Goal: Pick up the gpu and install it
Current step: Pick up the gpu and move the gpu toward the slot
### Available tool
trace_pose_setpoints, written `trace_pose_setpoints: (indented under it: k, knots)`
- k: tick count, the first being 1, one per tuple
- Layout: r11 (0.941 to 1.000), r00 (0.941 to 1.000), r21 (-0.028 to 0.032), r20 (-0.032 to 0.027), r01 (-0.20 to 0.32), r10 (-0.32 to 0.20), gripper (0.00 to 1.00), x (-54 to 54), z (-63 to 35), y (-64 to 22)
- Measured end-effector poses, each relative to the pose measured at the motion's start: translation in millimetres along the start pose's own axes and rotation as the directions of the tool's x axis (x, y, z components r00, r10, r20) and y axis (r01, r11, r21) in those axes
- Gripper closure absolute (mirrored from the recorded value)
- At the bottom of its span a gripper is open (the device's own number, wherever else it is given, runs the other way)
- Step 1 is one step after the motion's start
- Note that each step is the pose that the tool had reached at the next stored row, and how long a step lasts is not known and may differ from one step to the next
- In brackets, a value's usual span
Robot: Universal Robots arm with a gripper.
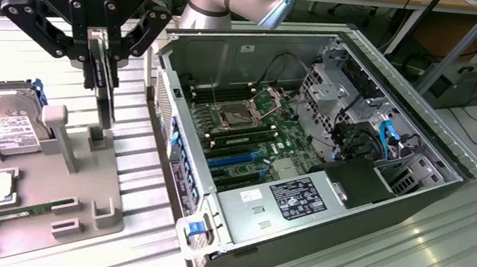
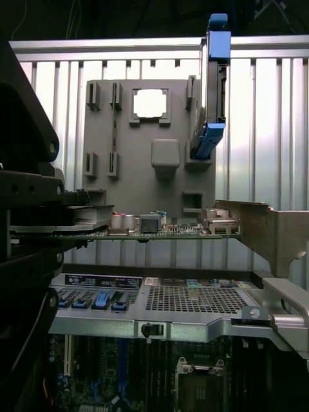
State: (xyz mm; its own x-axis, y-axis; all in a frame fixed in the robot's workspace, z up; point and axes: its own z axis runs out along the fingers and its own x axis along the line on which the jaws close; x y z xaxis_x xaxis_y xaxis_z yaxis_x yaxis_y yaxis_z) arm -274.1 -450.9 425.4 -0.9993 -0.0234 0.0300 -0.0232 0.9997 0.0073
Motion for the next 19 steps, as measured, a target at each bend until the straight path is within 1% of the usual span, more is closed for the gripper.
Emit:
trace_pose_setpoints:
  k: [19]
  knots:
    - [1.0,1.0,0.0005,0.0,0.0,0.0,0.72,-14.3,-0.4,-0.4]
